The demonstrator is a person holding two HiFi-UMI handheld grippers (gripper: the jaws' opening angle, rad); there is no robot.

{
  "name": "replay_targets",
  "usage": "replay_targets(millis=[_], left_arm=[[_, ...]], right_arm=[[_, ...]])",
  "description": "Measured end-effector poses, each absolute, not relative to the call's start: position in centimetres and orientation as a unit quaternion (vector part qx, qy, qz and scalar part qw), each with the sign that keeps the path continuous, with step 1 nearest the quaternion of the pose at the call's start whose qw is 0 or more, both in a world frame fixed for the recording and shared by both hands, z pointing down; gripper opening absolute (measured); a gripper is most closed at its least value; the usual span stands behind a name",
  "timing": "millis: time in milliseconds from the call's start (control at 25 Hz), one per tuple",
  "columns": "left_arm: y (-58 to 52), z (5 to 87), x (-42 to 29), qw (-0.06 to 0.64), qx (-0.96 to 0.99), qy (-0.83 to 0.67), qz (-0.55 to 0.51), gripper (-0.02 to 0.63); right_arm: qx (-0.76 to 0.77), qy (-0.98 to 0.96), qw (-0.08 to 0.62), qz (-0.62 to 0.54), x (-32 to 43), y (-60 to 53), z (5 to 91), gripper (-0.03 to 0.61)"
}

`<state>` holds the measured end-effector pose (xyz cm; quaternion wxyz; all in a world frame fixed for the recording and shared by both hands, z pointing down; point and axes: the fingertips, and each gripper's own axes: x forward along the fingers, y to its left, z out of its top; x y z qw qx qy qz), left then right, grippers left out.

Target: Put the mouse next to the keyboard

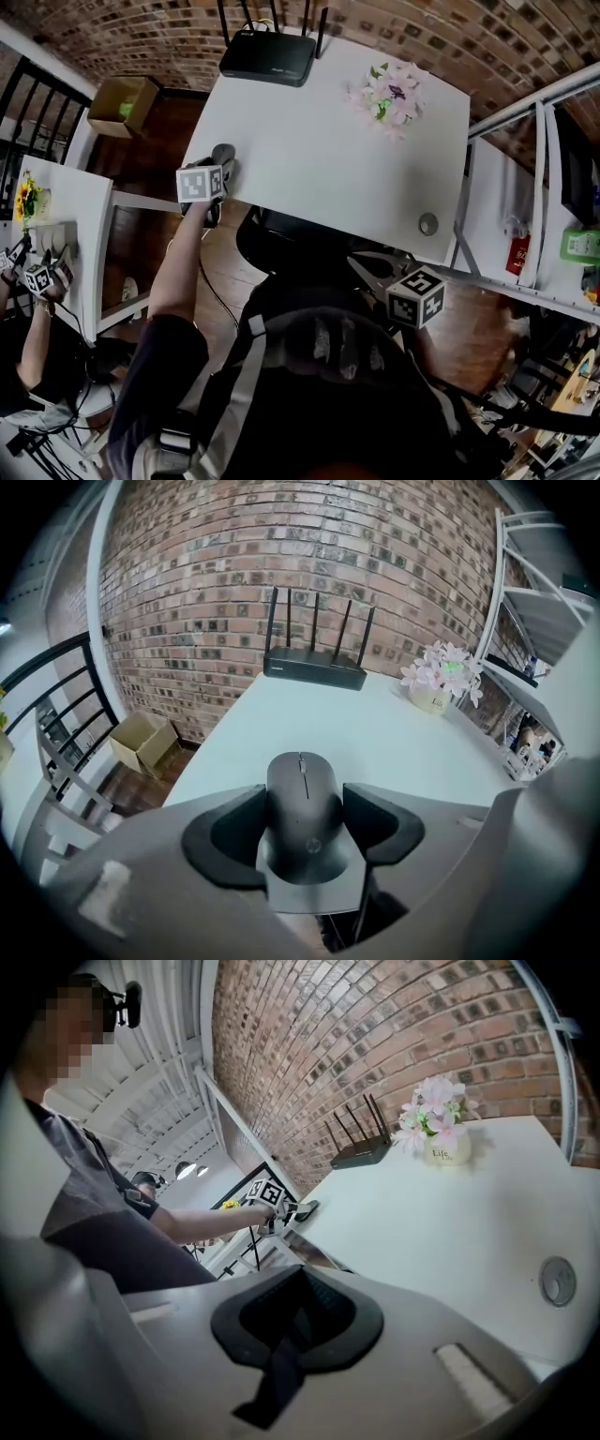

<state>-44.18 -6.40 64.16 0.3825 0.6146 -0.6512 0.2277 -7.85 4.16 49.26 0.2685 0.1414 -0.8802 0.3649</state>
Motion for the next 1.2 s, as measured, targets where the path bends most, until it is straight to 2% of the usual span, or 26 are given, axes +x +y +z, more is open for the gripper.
replay_targets(millis=[1200], left_arm=[[-7.4, 64.2, -36.2, 0.399, 0.619, -0.632, 0.241, 0.264]], right_arm=[[0.13, -0.886, 0.244, 0.371, -2.6, 2.6, 49.4, 0.005]])
